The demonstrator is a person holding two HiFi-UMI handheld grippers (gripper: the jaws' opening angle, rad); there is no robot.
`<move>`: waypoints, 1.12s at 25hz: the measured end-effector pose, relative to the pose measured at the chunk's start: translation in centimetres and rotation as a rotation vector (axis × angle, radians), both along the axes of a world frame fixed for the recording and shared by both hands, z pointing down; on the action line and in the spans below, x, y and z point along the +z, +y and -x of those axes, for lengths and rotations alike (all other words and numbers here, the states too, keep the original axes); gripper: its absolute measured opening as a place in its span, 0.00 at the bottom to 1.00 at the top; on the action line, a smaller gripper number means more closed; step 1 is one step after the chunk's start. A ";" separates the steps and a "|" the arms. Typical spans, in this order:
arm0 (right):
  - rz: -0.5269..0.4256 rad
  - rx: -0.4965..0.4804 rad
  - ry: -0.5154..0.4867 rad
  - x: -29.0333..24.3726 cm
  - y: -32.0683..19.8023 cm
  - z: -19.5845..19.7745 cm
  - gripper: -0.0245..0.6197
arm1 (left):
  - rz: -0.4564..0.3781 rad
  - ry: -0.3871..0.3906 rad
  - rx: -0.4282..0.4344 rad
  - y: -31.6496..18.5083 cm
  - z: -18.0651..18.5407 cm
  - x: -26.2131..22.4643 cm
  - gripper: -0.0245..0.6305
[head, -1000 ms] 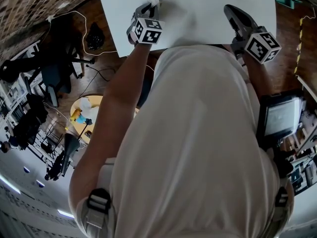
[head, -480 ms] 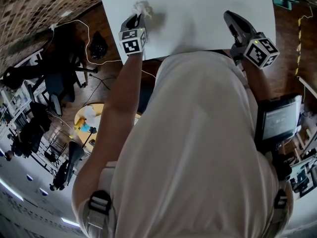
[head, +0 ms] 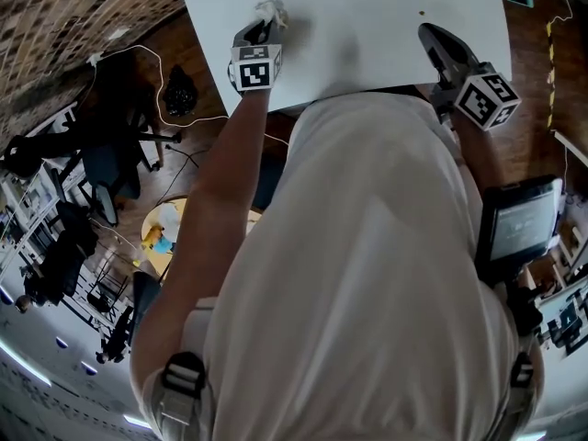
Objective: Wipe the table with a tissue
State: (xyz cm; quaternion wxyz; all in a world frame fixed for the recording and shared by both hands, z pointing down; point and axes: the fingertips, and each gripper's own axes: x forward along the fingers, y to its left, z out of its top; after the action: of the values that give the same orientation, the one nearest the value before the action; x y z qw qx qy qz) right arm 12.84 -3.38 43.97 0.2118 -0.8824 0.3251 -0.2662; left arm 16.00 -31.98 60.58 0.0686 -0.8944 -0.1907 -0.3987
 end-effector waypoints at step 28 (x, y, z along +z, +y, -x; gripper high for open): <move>-0.004 -0.120 0.053 0.5 -3.4 -0.8 0.05 | 0.158 0.042 0.101 6.1 4.0 -3.0 0.12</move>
State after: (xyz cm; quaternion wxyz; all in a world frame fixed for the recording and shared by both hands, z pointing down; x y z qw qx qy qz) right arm 13.61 -6.79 44.42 0.1886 -0.8675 0.3836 -0.2543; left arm 12.00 -25.84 57.55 0.0219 -0.8944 -0.2649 -0.3598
